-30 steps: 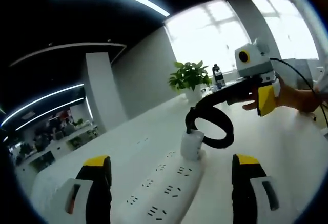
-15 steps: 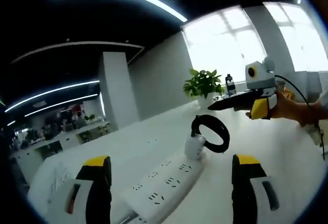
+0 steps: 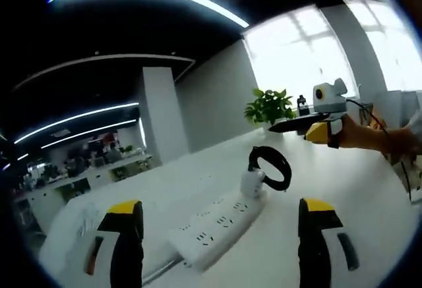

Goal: Straighten the power strip on the desk, plug the charger into it

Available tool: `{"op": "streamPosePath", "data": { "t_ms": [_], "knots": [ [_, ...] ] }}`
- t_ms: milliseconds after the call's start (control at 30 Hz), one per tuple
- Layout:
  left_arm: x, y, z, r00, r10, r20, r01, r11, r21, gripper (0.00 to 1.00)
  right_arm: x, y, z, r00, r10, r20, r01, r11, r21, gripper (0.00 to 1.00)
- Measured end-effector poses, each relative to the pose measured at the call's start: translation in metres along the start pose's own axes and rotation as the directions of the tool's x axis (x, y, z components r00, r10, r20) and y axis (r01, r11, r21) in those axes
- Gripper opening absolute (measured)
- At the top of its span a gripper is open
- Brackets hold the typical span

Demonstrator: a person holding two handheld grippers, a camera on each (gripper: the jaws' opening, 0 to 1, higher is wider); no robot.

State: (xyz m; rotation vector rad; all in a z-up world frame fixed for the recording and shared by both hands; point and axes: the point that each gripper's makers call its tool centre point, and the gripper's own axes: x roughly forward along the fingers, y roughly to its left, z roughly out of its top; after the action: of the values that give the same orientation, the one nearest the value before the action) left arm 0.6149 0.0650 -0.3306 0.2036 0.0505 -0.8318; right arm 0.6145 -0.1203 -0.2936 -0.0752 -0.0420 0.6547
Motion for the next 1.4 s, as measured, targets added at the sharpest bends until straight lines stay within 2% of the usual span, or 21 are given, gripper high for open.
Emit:
{"op": "streamPosePath", "data": {
  "t_ms": [133,233,400,600,867,1067,1133,1233,1400],
  "knots": [
    [-0.009,-0.006,0.000,1.000,0.001,-0.024,-0.002,0.999,-0.039,0.99,0.001,-0.011,-0.013,0.998,0.006,-0.062,-0.008,0.999,-0.037,0.97],
    [-0.018,-0.012,0.010,1.000,0.012,0.027,-0.010,0.998,-0.057,0.99,0.002,-0.020,-0.019,0.997,0.002,-0.077,-0.005,0.999,-0.049,0.97],
    [-0.026,-0.019,0.014,0.999,0.015,0.039,-0.012,0.997,-0.073,0.99,0.004,-0.033,-0.031,0.993,-0.008,-0.114,0.002,0.998,-0.056,0.96],
    [-0.031,-0.022,0.013,0.999,0.029,0.040,-0.026,0.997,-0.077,0.99,0.007,-0.044,-0.033,0.995,-0.012,-0.098,0.009,0.999,-0.035,0.96],
    [-0.031,-0.019,0.005,0.999,0.037,0.035,-0.033,0.995,-0.096,0.99,0.010,-0.047,-0.034,0.995,-0.007,-0.096,0.003,0.999,-0.035,0.96],
    [-0.029,-0.024,-0.002,0.999,0.023,0.022,-0.021,0.994,-0.108,0.99,0.015,-0.045,-0.029,0.997,0.039,-0.070,-0.041,0.999,-0.033,0.95],
    [-0.031,-0.025,-0.002,0.999,0.031,0.025,-0.028,0.995,-0.091,0.99,0.017,-0.044,-0.027,0.996,0.059,-0.064,-0.061,0.997,-0.035,0.92],
    [-0.032,-0.026,-0.002,0.999,0.033,0.023,-0.032,0.996,-0.079,0.99,0.021,-0.039,-0.029,0.991,0.111,-0.078,-0.116,0.991,-0.069,0.82],
    [-0.034,-0.027,-0.003,0.999,0.032,0.021,-0.030,0.997,-0.072,0.99,0.026,-0.037,-0.033,0.985,0.143,-0.098,-0.154,0.983,-0.105,0.74]
  ]
}}
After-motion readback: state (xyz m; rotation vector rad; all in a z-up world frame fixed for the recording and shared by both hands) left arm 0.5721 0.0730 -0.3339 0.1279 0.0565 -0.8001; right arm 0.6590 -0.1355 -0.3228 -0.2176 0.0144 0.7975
